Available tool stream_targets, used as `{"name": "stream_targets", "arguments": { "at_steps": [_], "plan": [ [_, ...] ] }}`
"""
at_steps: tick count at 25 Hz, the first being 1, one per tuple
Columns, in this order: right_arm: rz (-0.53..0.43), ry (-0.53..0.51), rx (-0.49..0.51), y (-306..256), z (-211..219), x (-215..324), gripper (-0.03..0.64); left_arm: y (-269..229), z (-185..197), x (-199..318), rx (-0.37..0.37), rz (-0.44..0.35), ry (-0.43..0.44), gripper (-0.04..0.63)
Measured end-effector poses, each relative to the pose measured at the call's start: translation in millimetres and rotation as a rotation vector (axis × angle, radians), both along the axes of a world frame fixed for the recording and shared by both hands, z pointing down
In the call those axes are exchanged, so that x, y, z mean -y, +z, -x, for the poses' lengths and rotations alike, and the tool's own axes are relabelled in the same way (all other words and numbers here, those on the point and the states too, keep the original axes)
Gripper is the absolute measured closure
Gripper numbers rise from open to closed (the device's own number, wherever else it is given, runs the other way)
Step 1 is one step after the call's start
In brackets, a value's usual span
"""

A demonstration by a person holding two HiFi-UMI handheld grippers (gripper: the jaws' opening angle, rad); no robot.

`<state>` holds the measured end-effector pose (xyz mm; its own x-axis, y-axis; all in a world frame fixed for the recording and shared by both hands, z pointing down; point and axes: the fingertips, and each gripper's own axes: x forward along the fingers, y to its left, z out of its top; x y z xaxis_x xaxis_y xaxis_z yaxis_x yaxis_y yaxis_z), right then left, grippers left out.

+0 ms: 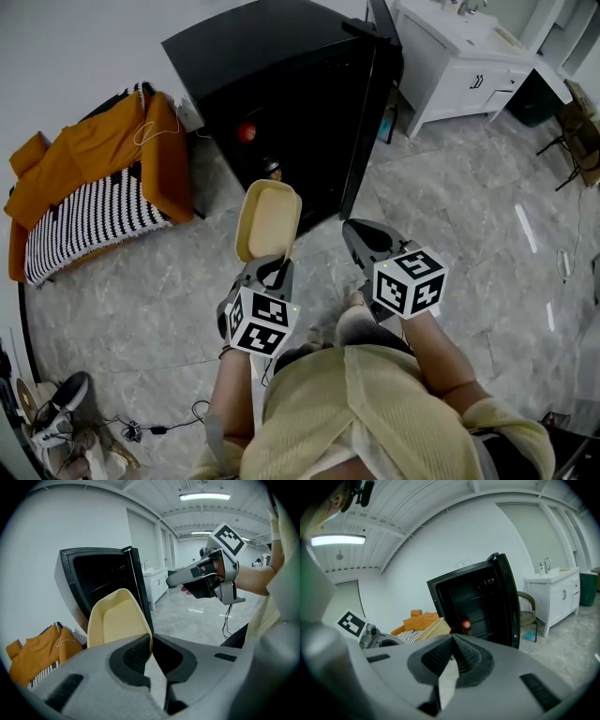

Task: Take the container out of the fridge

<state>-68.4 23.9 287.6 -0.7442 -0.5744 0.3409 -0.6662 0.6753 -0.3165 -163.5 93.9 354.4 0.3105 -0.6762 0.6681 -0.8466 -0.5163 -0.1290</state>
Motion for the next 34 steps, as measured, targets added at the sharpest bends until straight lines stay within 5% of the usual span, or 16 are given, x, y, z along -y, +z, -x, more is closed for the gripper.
{"name": "stream_targets", "arguments": {
  "at_steps": [34],
  "plan": [
    [0.007, -0.031, -0.007, 8.0, 3.4, -8.9, 0.589, 11.0, 12.0, -37.2, 0.009, 0.057, -0.061, 0.561]
  ]
}}
